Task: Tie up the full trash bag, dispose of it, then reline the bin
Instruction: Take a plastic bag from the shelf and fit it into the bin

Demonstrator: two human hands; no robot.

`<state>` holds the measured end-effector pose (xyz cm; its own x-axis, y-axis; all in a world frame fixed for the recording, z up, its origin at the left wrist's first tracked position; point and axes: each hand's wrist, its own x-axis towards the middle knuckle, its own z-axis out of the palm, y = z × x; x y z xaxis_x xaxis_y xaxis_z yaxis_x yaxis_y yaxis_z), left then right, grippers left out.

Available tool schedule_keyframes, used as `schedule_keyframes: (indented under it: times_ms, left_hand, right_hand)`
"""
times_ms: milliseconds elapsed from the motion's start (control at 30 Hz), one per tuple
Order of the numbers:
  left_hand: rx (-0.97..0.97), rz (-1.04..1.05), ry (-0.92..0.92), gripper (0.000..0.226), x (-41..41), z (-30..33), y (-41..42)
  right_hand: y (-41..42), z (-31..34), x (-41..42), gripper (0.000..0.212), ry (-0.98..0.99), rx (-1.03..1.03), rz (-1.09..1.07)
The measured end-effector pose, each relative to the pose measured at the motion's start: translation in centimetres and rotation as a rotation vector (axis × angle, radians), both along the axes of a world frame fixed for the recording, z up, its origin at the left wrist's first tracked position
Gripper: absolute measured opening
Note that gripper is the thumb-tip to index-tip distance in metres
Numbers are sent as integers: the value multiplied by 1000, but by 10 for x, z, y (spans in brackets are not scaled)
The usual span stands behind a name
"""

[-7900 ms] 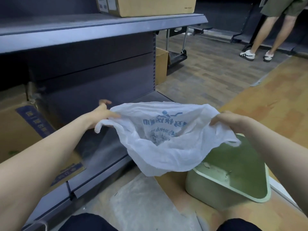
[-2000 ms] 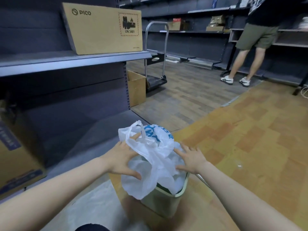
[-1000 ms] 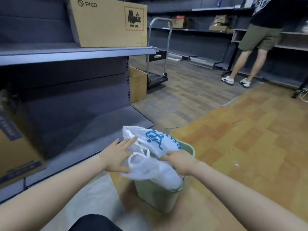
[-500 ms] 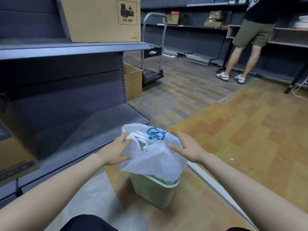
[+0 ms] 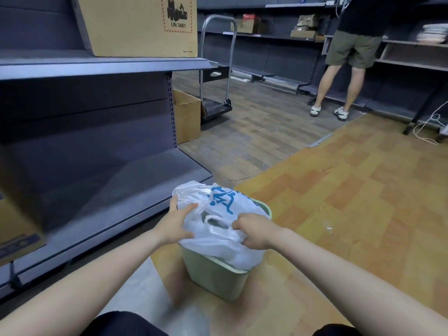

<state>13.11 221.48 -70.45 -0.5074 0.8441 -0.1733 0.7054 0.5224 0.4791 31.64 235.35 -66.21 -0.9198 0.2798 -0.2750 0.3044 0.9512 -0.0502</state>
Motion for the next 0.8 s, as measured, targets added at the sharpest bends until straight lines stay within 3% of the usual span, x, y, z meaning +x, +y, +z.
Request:
schedule_keyframes:
  times_ms: [67,267,467,600,800]
  left_hand:
    - [-32,-20,76,87,3,-1,5]
    - [-145,-209,370,73,20,2,24]
    - [-434,-399,201,33,32,-9,35]
    - [-192,-258,292,22,23,5,38]
    - [-66,-181,459,18,7,15,29]
  right_hand:
    - [2,0,1,16,26,98,-13]
    - [10,2,4,27,194,238,-46]
    - [11,-20,20,16,108,22,-93]
    - [18,-13,25,45,139,-87,-110]
    - [11,10,7,94,464,-118,-3]
